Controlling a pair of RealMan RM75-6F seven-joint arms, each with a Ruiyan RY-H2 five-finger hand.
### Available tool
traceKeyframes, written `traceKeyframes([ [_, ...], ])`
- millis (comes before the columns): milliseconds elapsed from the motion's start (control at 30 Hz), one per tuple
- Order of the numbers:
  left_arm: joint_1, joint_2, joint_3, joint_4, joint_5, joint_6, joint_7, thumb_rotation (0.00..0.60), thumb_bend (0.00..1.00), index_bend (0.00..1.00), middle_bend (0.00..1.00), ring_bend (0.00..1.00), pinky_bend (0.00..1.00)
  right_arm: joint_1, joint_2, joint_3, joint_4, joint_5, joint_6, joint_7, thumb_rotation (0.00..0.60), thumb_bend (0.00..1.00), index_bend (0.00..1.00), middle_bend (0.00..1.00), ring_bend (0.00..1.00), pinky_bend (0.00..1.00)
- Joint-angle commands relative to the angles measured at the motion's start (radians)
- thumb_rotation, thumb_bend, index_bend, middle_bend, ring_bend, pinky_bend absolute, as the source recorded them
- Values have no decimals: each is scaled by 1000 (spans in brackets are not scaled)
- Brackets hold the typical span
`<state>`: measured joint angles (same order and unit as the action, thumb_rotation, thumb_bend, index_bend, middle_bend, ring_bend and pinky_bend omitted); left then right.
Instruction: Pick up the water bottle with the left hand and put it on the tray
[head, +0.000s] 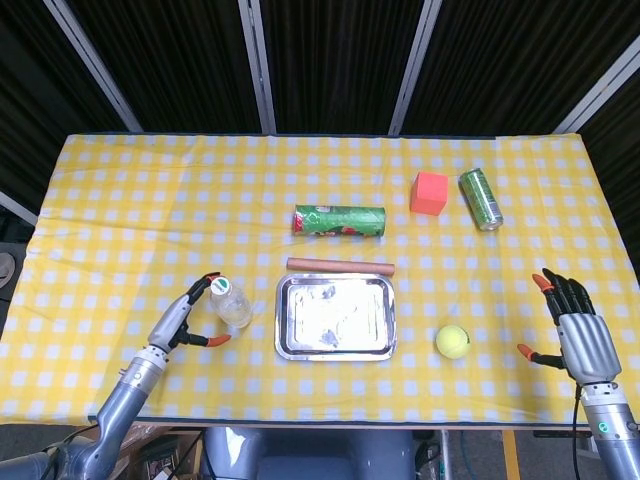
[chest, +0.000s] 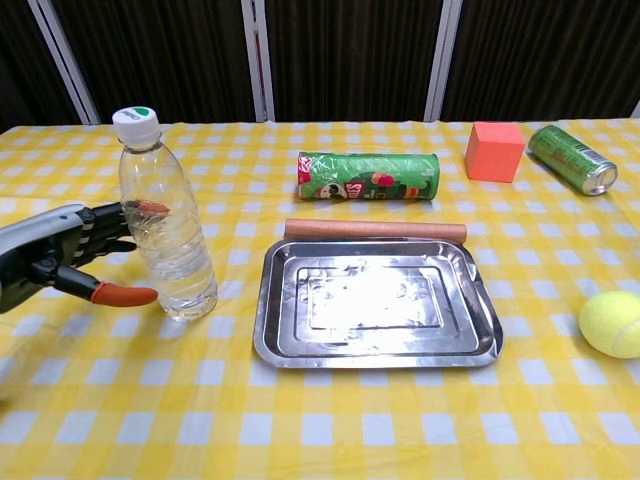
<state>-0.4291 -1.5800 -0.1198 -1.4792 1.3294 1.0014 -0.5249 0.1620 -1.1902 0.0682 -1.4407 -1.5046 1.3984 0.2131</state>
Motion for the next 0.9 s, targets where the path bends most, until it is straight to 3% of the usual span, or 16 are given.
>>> traceKeyframes([
  [33,-17,-27,0,26,-2,-23,-10,600,170,118,23,0,0,-1,1,1,0,1,1,1,600,50,9,0,0,0],
  [400,-34,-83,-9,59,25,-2,-24,600,174,114,30,0,0,2,4,-2,-3,5,-10,-3,600,50,9,0,0,0],
  [667,-42,-113,-5,67,41,14,-7,600,213,177,113,0,0,3,9,-4,-12,10,-20,-6,600,49,9,0,0,0],
  [767,-45,-125,-9,70,43,21,-7,600,272,270,215,0,0,4,10,-4,-12,10,-22,-9,600,50,9,0,0,0],
  [900,-40,-147,-15,81,55,59,-2,600,362,502,440,21,22,5,10,-6,-13,12,-28,-13,600,50,9,0,0,0],
])
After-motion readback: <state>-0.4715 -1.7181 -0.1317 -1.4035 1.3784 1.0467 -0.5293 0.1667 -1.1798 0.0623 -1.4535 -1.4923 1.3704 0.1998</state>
